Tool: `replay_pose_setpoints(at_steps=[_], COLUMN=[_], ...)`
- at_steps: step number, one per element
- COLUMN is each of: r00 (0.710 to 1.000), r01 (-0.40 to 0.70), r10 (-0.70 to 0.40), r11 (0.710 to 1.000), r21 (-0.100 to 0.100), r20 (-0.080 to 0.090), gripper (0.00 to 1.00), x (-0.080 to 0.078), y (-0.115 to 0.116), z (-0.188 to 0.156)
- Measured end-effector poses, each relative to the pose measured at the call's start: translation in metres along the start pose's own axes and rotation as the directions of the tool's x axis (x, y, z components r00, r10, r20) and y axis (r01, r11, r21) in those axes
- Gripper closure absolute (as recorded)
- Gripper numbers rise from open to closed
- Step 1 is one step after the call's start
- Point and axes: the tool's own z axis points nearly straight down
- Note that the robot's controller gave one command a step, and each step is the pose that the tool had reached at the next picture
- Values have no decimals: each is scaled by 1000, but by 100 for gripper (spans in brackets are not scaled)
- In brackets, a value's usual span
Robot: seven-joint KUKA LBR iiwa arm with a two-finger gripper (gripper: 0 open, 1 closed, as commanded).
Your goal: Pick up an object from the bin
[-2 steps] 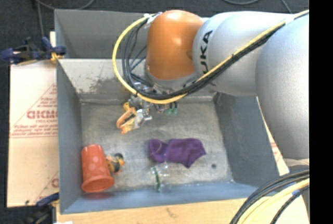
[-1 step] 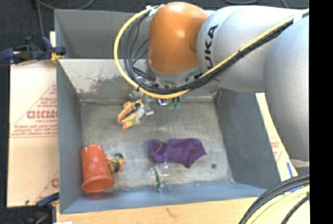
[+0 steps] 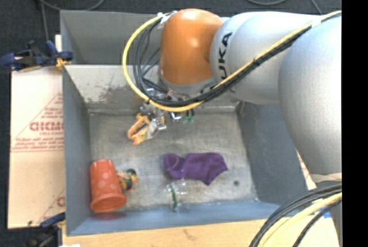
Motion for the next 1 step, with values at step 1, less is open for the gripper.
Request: replay_pose_setpoints(at_steps=[1], r00=[999], r01=[37], r10=[-37], r11=[999], r21=[-1], r20=[0], gripper=[100], x=[7], y=[-10], z=[-75])
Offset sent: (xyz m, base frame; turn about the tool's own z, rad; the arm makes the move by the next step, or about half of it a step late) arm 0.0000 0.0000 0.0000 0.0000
